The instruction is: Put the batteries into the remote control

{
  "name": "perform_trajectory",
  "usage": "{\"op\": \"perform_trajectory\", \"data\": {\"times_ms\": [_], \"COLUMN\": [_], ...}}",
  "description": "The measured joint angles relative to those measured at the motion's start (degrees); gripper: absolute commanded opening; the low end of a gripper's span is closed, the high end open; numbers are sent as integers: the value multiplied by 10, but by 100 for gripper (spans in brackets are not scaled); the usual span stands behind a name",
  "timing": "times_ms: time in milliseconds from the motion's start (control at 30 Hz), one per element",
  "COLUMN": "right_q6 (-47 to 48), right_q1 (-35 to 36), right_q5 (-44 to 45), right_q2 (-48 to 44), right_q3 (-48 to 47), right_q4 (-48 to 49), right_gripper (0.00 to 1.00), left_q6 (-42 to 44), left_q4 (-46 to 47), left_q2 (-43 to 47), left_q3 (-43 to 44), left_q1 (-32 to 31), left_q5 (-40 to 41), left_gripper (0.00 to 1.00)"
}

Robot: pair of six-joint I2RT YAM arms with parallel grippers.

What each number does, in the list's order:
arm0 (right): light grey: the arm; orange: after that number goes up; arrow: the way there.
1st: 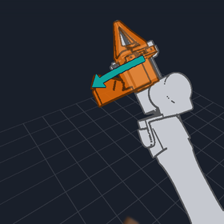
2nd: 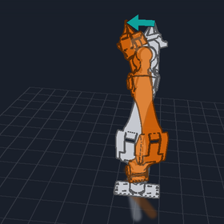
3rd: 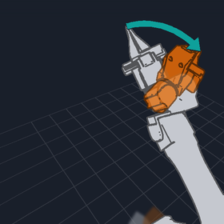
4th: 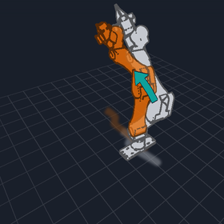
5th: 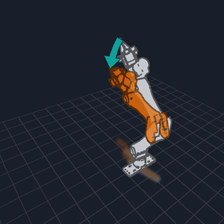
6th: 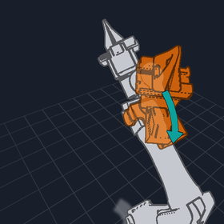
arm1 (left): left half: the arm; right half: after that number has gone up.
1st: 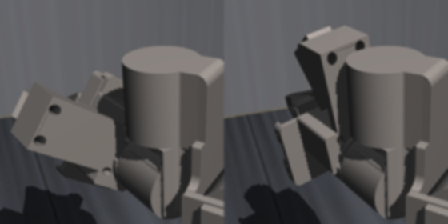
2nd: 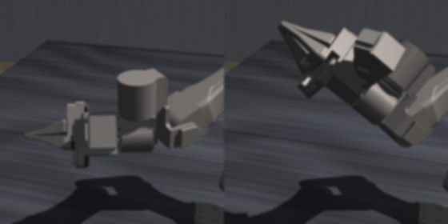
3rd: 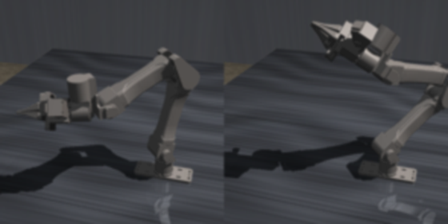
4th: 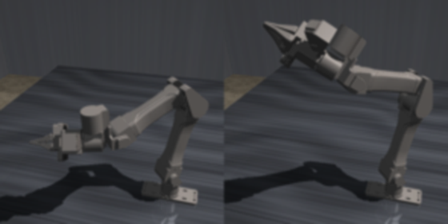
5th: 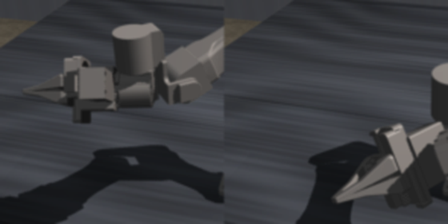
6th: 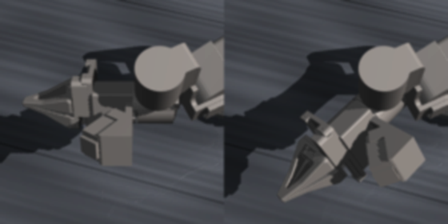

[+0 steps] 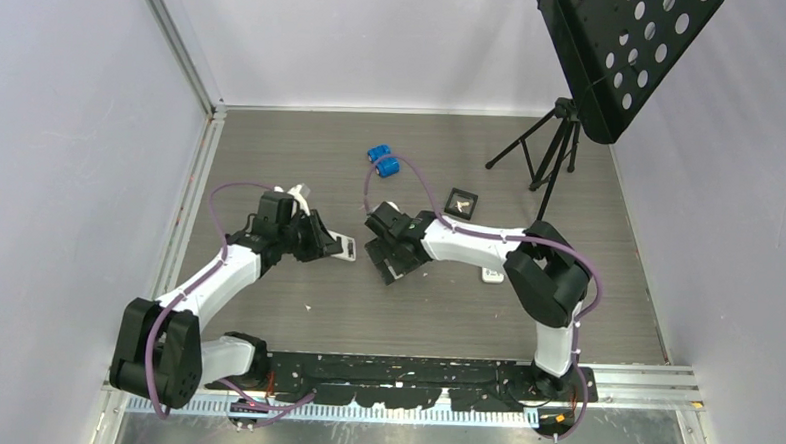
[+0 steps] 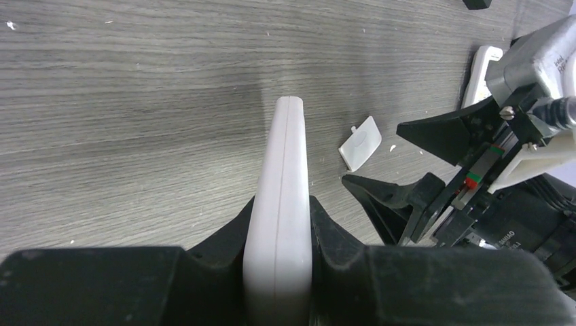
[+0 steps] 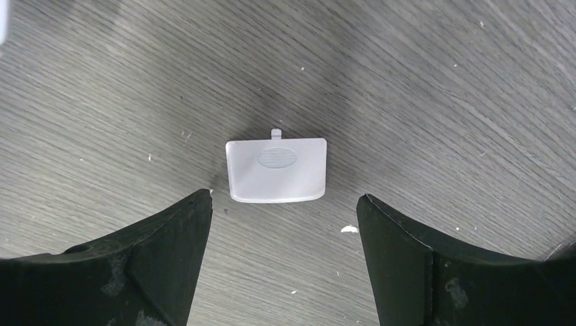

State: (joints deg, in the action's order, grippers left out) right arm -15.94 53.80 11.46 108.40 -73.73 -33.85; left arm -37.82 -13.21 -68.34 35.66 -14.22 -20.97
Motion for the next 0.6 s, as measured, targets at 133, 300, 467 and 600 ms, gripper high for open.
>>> {"op": "perform_trajectory", "data": {"times_ms": [133,300,467,600], "right_q6": [10,11,12,13], "right_q1": [-3,-7,-18,-25], "right_q5": [-9,-32,-47,-62], "right_q2": [11,24,26,31], "right_q3": [-3,-16,-18,-26], "right_q4": [0,-1,-2,-10], "right_gripper": [67,67,64,64], "left_q6": [6,7,8,8], "left_q4": [-6,-11,-13,-15], "left_q2": [0,0,0,0], "left_q3": [0,4,11,14], "left_q1": [0,0,0,0], "left_q5": [0,-2,-9,-17], "left_gripper": [0,0,0,0]}}
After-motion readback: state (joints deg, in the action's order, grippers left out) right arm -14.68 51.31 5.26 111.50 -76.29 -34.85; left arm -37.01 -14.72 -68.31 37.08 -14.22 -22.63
